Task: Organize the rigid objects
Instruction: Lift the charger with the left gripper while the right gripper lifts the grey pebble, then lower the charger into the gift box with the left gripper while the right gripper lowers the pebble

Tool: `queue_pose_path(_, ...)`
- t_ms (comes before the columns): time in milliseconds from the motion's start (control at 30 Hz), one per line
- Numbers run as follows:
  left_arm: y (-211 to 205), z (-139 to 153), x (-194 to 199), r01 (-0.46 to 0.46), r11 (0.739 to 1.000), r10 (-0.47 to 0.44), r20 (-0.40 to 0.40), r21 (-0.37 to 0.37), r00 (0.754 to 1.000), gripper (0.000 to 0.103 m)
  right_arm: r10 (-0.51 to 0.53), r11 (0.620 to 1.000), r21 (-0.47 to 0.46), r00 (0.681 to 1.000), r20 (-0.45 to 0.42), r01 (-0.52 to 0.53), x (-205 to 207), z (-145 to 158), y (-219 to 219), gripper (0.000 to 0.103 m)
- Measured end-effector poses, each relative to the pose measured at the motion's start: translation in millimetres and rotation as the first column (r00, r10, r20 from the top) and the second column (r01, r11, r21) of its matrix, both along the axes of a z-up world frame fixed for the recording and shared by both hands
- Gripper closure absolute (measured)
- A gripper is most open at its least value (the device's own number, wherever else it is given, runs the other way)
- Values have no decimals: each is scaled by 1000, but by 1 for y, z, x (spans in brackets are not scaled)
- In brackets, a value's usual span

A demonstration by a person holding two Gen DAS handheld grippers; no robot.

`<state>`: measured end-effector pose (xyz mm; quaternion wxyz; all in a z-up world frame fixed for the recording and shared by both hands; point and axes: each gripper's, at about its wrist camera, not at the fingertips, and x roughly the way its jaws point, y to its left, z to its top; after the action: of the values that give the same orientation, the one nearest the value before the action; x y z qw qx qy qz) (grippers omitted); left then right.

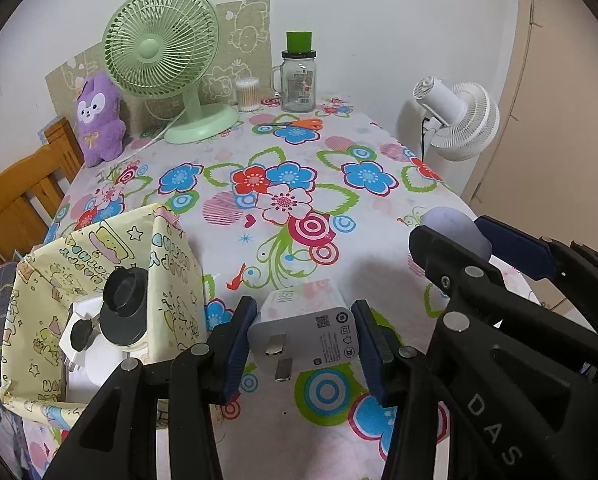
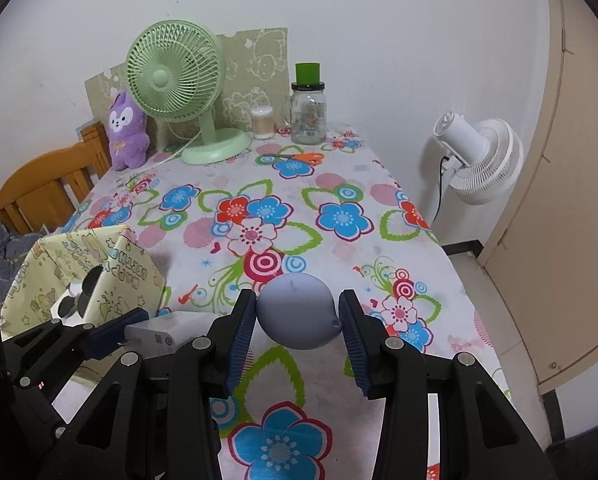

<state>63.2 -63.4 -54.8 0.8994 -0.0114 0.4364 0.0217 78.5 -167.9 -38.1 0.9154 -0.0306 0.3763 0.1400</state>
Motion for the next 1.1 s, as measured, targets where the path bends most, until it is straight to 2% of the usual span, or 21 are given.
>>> queue_pose_path(600,23,27,-10,-46,999,46,32,17,998,53,70,997,14,997,40,-70,-4,28,24,57)
queue_pose_path(1100,57,44,-12,-98,994,95,49,49,994,53,149,989,18,988,35,-149,-1,43,60,57)
